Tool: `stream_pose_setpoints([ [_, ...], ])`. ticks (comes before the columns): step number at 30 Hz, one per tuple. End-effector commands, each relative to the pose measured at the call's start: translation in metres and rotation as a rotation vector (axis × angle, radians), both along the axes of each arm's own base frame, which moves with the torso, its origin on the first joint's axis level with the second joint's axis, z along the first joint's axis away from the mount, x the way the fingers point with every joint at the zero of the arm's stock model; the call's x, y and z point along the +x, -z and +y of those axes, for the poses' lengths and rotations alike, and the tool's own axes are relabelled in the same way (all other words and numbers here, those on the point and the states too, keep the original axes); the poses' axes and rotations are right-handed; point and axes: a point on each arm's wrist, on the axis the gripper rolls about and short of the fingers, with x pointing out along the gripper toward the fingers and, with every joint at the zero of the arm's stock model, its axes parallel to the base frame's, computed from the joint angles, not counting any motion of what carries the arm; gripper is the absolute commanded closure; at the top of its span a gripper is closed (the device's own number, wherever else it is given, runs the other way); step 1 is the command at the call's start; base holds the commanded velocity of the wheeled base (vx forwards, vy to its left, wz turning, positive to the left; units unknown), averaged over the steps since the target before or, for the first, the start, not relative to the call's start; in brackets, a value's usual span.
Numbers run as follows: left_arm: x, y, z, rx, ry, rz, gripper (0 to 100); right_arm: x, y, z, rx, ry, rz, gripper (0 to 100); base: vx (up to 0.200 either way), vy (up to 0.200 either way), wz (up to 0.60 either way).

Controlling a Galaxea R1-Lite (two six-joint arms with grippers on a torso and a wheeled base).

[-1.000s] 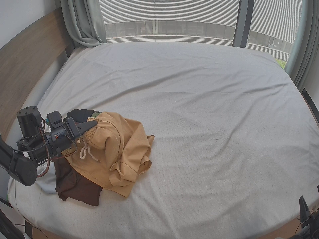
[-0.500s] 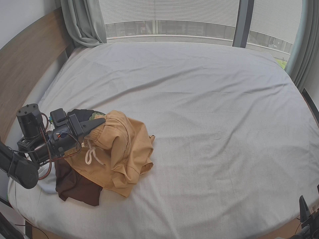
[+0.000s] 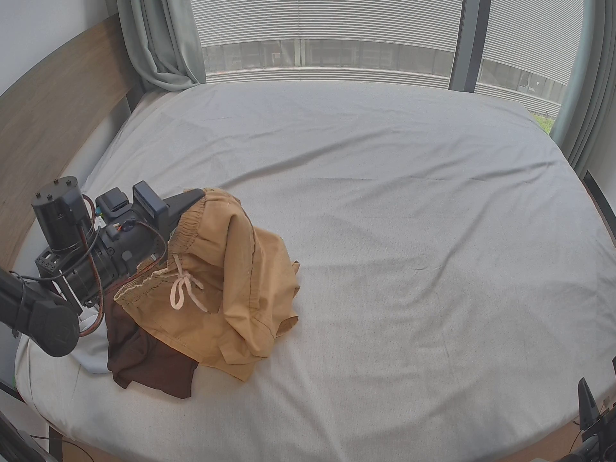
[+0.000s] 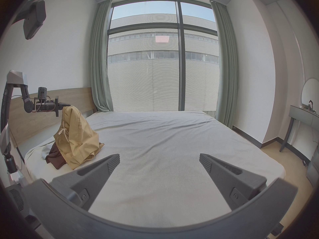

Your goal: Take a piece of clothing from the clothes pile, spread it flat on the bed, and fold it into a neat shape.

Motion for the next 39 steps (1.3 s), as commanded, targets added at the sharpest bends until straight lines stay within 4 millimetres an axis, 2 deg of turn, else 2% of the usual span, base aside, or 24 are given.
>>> stream_pose_setpoints([
  [1, -0.002, -0.011, -0.013, -0.024, 0.017, -0.031, 100, 0.001, 0.005, 0.0, 0.0, 0.0, 0.016, 0, 0.0, 0.0, 0.0],
  [21, -0.007, -0.016, -0.042, -0.022, 0.049, -0.008, 100, 0.001, 0.005, 0.0, 0.0, -0.001, 0.016, 0, 0.0, 0.0, 0.0],
  [31, -0.008, -0.021, -0.072, -0.041, 0.071, -0.025, 100, 0.001, 0.005, 0.0, 0.0, -0.001, 0.016, 0, 0.0, 0.0, 0.0],
  [39, -0.011, -0.028, -0.088, -0.057, 0.112, -0.047, 100, 0.001, 0.005, 0.0, 0.0, -0.003, 0.016, 0, 0.0, 0.0, 0.0],
])
